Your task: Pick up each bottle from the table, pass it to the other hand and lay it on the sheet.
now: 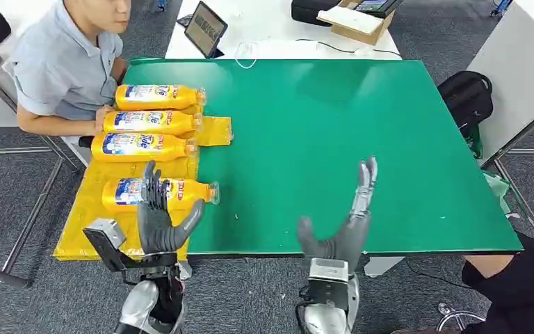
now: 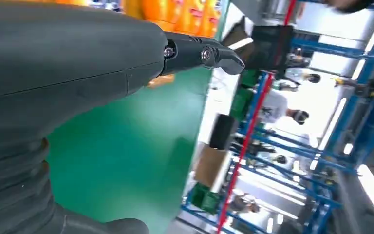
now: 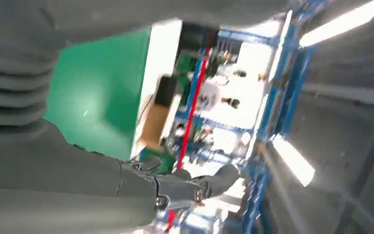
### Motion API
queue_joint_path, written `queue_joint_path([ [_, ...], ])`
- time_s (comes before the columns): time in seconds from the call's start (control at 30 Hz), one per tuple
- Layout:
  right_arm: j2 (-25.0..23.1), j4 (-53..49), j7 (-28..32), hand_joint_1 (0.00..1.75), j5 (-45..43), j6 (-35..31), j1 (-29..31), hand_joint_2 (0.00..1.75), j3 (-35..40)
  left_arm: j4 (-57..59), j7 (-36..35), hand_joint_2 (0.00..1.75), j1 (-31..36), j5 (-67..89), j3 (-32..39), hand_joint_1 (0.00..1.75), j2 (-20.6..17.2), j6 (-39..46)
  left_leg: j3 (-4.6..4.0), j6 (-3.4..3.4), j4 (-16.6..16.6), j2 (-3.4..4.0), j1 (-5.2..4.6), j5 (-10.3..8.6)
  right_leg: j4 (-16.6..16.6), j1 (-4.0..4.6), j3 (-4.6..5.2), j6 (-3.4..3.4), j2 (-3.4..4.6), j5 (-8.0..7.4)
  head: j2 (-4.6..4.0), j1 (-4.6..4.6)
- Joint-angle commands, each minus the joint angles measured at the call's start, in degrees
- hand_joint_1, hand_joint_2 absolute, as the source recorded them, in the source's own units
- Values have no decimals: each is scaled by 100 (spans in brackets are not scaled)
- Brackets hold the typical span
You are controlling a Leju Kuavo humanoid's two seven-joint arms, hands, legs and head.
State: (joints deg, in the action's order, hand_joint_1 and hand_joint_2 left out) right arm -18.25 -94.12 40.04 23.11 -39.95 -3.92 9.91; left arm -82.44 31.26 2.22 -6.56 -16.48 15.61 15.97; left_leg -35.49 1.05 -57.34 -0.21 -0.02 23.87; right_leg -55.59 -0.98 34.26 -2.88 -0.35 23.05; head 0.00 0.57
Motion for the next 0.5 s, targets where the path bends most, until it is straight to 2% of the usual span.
queue_joint_path([
  [0.03, -175, 349, -4, 0, -137, -5, -292, 0, -629, 23, -27, 175, -423, 203, -76, 0, -188, 419, 51, -8, 11, 6, 7, 17, 14, 8, -51, 15, 7, 14, 0, -2],
  [0.07, -175, 383, -4, 0, -34, -5, -303, 0, -525, 83, 20, 175, -375, 221, -84, 0, -166, 459, 52, -9, 12, 9, 8, 17, 14, 8, -51, 16, 9, 13, 0, 0],
  [0.1, -175, 135, -4, 0, 371, -5, -302, 0, -644, 227, 83, 0, -277, 191, -95, 0, -123, 530, 30, -7, 8, 6, 5, 11, 7, 5, -30, 12, 6, 8, 0, -2],
  [0.17, -175, 67, -4, 0, 661, -5, -258, 0, -678, 355, 137, 0, -183, 131, -142, 0, -118, 444, 34, -10, -1, -3, 7, 18, -1, 8, -37, 18, -2, 18, 0, 0],
  [0.23, -175, 275, -4, 0, 459, -5, -198, 0, -673, 465, 224, 0, -131, 39, -146, 0, -82, 433, 26, -7, 7, -10, 4, 6, 6, 5, -29, 13, -9, 10, 0, 0],
  [0.27, -175, 506, -4, 0, -42, -5, -119, 0, -569, 488, 312, 175, -128, -127, -168, 0, -59, 327, 38, -9, 4, -10, 6, 12, 5, 7, -41, 16, -9, 15, 0, -2],
  [0.3, -175, 573, -4, 0, -265, -5, -76, 0, -506, 450, 413, 175, -143, -252, -200, 0, -54, 203, 25, -6, 6, -3, 4, 6, 7, 5, -25, 10, -2, 7, 0, 2],
  [0.33, -175, 573, -4, 0, -265, -5, -76, 175, -506, 450, 413, 175, -143, -252, -200, 0, -54, 203, 37, -8, 6, 5, 5, 11, 7, 6, -34, 14, 6, 9, 0, 0],
  [0.4, -175, 457, -4, 0, 8, -5, -26, 175, -472, 408, 766, 175, -73, -97, -355, 0, -94, 253, 35, -7, 6, 6, 7, 11, 8, 7, -34, 13, 6, 9, 0, 0],
  [0.5, -175, 575, -4, 0, 84, -5, 54, 175, -315, 255, 874, 175, 48, 215, -487, 0, -130, 371, 33, -8, -2, 6, 5, 16, -2, 6, -32, 15, 7, 14, 0, 0],
])
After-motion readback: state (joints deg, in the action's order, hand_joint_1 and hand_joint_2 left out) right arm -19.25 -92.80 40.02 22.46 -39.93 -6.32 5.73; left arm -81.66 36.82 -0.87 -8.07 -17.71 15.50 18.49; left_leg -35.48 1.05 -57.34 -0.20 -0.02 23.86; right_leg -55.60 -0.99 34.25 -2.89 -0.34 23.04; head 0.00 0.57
